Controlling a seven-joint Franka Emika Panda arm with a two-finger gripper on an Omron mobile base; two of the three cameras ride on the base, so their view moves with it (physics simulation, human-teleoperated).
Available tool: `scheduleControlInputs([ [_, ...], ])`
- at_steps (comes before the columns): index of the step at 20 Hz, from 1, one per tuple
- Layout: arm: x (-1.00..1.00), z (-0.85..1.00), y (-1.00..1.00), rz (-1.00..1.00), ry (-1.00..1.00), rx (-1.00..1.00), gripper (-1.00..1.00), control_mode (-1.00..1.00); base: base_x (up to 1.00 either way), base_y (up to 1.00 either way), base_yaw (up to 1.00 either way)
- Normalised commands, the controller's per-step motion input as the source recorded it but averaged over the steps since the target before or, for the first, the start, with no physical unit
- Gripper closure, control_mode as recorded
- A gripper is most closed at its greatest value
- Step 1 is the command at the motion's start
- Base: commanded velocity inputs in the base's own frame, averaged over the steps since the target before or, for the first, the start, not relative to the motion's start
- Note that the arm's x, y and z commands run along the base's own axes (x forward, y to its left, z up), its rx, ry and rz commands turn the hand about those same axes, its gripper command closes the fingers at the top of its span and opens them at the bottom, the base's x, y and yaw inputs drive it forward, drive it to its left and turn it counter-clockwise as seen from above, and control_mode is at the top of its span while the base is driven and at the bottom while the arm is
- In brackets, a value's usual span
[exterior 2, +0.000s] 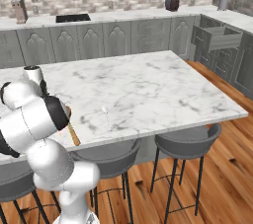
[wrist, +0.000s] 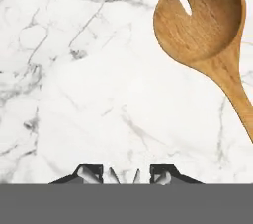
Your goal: Pick up the metallic utensils from the counter and place them in the open drawer. Make sure not to pick up any wooden utensils.
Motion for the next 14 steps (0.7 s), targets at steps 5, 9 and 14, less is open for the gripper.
scheduleControlInputs([
  [5,-0.85,1.00,-0.39,-0.06,-0.60,0.14,1.00,-1.00,0.00,0.00,0.00],
  [9,-0.73,0.66,-0.55,0.00,-0.41,0.18,1.00,1.00,-0.25,-0.07,0.03],
  [14,0.00,0.00,0.00,0.00,0.00,0.00,1.00,1.00,-1.00,0.47,0.07],
])
